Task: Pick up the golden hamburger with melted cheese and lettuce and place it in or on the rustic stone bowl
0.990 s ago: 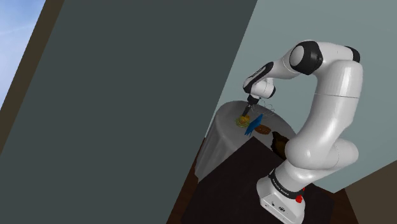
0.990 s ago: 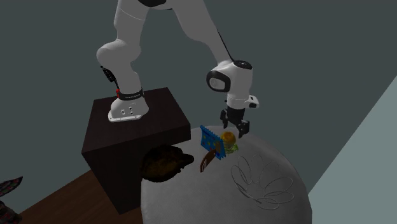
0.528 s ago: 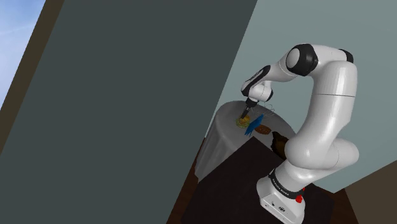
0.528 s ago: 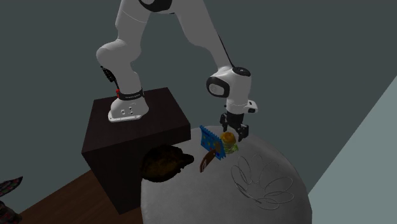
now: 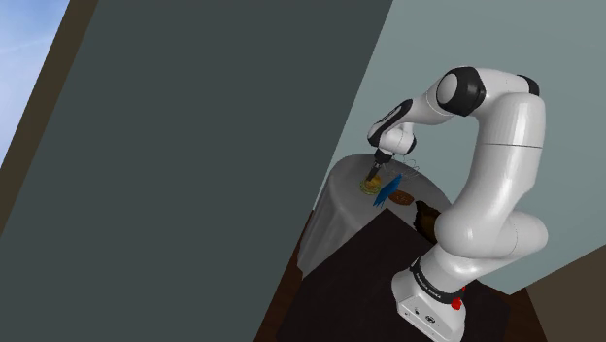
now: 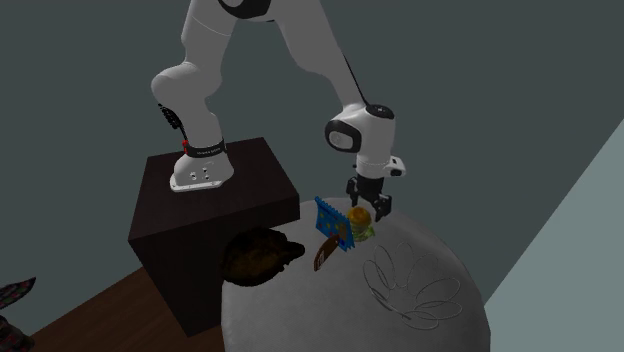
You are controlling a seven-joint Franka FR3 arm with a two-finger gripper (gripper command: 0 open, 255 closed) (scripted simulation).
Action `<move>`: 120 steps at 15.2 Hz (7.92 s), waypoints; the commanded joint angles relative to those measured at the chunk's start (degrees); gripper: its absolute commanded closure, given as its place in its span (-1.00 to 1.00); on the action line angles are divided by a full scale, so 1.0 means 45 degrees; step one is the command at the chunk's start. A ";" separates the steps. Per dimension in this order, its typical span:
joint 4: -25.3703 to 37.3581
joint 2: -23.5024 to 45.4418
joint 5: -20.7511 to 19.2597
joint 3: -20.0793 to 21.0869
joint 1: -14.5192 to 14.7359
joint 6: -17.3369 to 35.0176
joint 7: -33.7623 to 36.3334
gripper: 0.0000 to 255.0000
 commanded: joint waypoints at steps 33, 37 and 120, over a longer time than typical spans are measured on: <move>-0.0178 0.0048 -0.1545 0.0029 0.0451 0.0014 -0.1493 -1.00; -0.0175 0.0049 -0.1546 0.0029 0.0451 0.0013 -0.1493 -1.00; -0.7859 -1.0083 -0.6437 -0.5339 -0.2723 -0.1903 -0.6056 1.00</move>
